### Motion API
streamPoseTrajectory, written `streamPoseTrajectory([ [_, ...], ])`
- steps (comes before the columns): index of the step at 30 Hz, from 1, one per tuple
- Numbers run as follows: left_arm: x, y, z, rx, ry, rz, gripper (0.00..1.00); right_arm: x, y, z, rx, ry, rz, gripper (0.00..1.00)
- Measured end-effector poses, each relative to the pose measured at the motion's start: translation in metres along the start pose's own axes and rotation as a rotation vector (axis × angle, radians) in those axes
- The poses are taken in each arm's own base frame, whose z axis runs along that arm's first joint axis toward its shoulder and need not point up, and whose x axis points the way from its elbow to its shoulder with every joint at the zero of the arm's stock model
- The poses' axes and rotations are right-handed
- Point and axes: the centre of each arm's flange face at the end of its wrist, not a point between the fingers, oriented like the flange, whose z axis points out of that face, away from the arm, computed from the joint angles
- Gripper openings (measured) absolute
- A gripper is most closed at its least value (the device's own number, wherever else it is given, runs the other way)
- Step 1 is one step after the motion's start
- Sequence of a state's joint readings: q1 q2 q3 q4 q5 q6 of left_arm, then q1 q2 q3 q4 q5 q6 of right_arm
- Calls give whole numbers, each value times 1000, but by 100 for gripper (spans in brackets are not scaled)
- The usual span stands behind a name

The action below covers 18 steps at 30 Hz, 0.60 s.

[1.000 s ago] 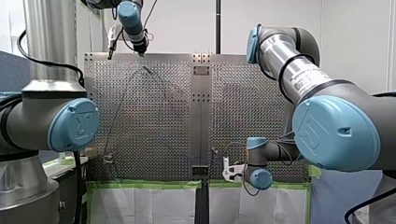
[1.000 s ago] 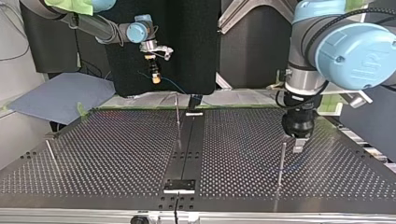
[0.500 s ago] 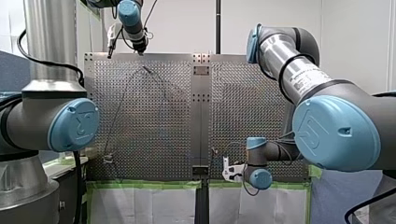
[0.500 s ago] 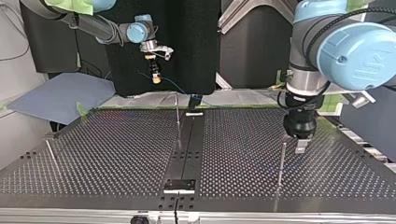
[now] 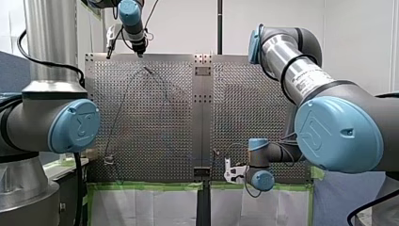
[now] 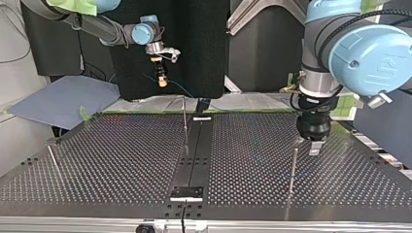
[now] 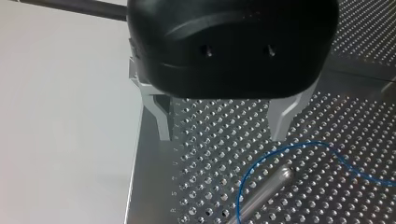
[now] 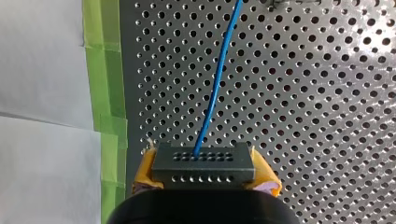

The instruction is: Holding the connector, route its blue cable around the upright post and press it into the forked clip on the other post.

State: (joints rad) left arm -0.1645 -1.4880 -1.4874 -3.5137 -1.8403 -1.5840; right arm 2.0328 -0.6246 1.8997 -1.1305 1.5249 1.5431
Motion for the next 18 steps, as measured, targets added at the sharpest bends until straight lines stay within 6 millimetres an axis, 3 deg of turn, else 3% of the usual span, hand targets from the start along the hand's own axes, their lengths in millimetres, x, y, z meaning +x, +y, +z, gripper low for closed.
streamPoseTrajectory([
  [10,2,4,0,-34,10,1,100,0,0,0,0,-2,-1,0],
  [18,14,8,2,-80,40,17,100,0,1,0,-1,-4,-1,0],
])
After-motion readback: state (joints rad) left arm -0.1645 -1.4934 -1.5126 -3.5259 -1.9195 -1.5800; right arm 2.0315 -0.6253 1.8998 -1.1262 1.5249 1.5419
